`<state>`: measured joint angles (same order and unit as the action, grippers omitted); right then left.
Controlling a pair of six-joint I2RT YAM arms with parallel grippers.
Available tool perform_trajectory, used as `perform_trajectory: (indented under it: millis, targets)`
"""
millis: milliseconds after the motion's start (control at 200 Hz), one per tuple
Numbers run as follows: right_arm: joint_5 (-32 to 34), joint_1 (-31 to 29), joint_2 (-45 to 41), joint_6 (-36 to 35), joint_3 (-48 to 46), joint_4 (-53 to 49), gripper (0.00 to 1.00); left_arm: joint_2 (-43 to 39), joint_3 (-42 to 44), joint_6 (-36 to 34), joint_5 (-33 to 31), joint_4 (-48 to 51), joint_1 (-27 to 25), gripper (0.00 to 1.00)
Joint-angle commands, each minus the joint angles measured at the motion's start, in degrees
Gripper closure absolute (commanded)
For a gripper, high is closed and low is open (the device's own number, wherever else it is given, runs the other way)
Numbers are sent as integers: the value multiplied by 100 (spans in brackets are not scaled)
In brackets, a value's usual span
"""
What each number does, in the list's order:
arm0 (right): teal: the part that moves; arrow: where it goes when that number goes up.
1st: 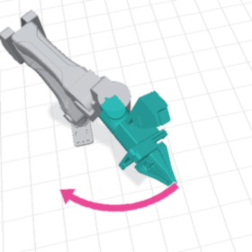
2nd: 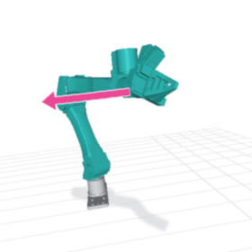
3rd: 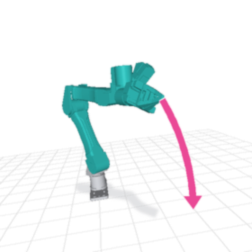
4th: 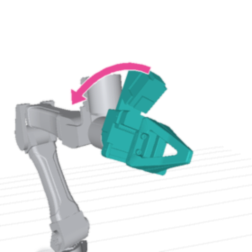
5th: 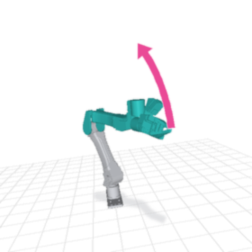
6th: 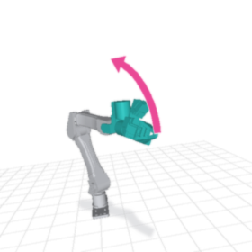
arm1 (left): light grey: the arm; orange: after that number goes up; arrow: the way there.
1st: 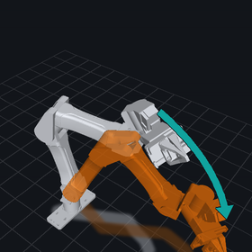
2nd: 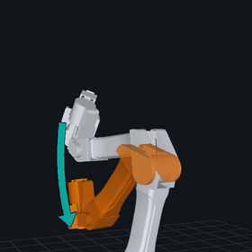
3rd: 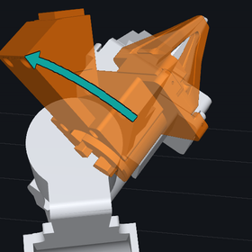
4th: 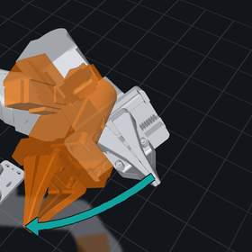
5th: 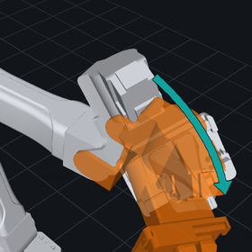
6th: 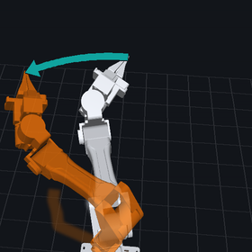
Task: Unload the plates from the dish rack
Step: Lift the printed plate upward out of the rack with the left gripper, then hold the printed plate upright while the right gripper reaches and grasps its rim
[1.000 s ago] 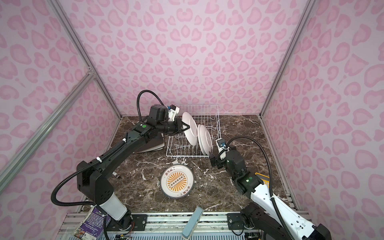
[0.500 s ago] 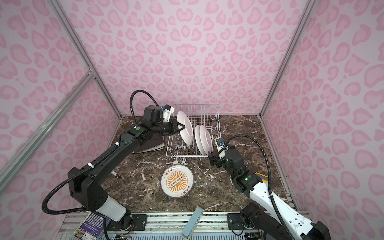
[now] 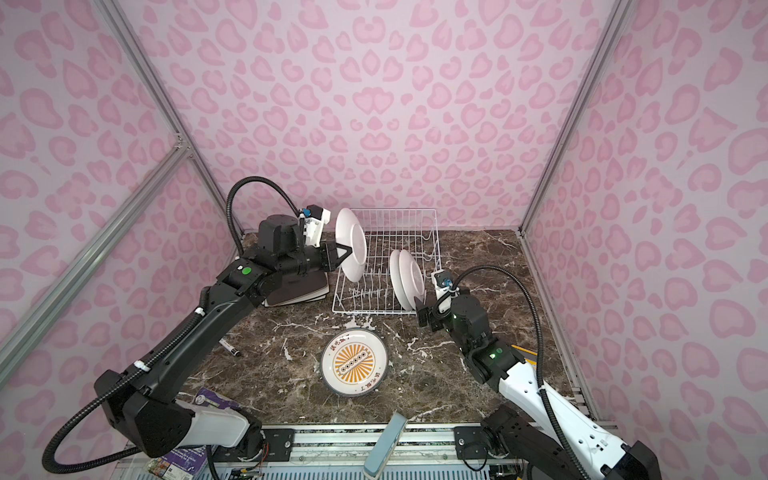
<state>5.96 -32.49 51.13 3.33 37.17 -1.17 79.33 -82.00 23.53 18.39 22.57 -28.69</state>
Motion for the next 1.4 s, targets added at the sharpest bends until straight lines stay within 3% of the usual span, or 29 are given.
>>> perform_trajectory:
  millis: [0, 210, 490, 980, 1395]
  targets:
    - [-92, 43, 146, 560, 260, -72, 1, -268, 158, -926, -280, -539, -58, 97]
    - [-774, 458, 863, 1633, 1174, -921, 1, -600, 456, -2093, -485, -846, -184, 97]
    - [-1343, 489, 1663, 2258, 2155, -1675, 1, -880, 946, -3171, -934, -1134, -293, 97]
    - [-1770, 533, 1813, 2718, 2568, -1799, 1, -1534, 1854, -4917, -1422, -1261, -468, 97]
    - [-2405, 597, 1935, 2913, 2767, -1443, 1, -1205, 2166, -6209, -2706, -1198, -1067, 97]
